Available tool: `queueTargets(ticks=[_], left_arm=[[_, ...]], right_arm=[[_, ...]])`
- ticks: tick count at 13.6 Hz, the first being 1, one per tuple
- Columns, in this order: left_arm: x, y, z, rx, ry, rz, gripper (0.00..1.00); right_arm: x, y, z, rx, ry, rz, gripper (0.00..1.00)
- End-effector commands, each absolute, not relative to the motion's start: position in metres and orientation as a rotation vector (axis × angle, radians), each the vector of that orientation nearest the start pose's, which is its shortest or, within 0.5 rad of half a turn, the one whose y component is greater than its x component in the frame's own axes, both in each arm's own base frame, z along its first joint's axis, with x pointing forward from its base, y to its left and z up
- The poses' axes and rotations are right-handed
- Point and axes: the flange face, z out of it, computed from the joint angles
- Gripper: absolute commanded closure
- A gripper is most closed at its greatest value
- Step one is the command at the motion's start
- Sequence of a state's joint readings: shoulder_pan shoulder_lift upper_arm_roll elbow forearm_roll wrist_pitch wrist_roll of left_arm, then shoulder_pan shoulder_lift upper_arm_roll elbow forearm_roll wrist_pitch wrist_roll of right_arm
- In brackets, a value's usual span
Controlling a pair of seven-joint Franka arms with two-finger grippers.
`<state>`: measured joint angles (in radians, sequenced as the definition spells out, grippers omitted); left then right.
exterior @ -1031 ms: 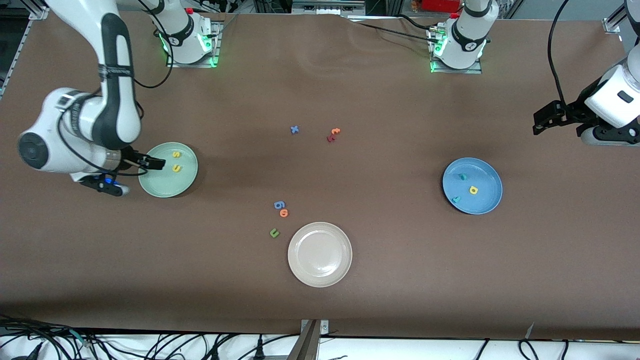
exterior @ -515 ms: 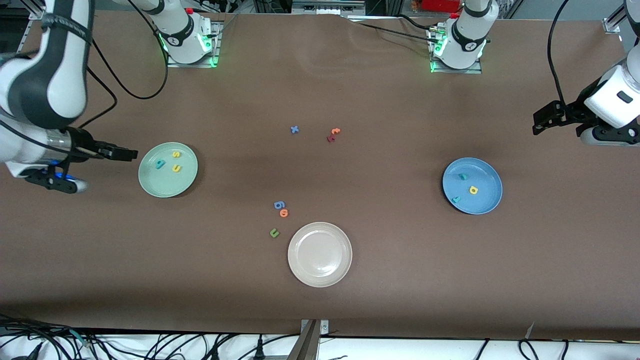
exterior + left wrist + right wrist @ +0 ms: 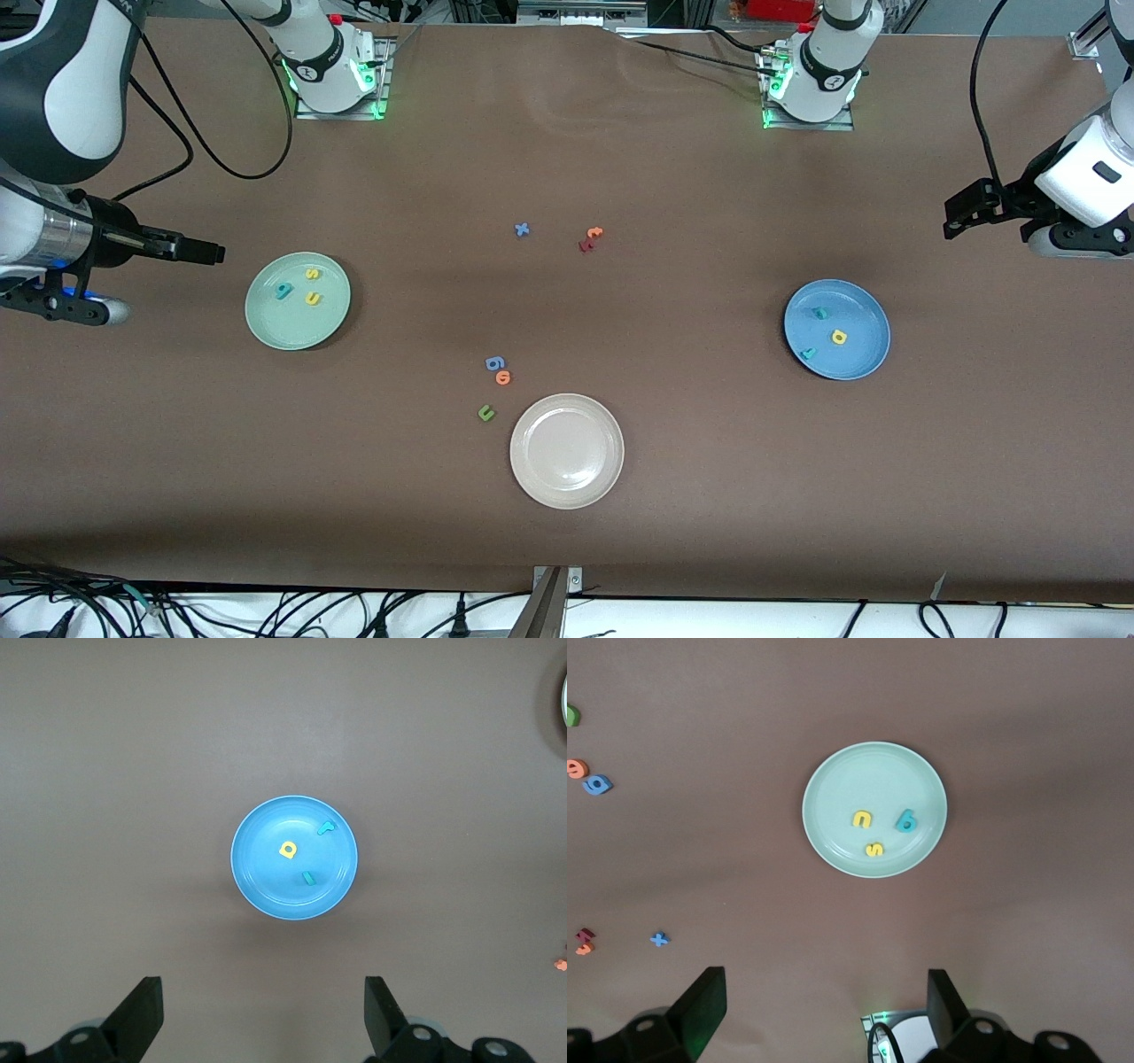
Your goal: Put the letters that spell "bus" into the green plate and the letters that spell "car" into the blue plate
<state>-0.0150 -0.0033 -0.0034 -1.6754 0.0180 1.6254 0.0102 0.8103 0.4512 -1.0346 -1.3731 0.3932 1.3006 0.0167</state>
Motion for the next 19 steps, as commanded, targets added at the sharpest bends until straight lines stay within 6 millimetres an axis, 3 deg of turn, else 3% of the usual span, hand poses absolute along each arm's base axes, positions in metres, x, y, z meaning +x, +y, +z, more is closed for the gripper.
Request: queueTargets(ticks=[1,6,13,19], left_arm=[[0.554,-0.011,0.582,-3.153,0.059,0.058,0.0],[0.554,-0.011,0.582,-3.153,0.059,0.058,0.0],[0.555,-0.011,0.581,-3.153,0.061,0.063,0.0],[0.555,-0.011,0.581,-3.153,0.059,0.06,0.0]], right_arm=[[0.604,0.015,0.543,-3.069,0.329,0.488,0.0],[0.602,-0.011,0.554,-3.05,0.279,0.436,0.0],[0.628,-0.037,0.565,-3.018,0.227,0.431,0.01],[0.611,-0.045,0.592,-3.08,0.136,0.387,0.01]])
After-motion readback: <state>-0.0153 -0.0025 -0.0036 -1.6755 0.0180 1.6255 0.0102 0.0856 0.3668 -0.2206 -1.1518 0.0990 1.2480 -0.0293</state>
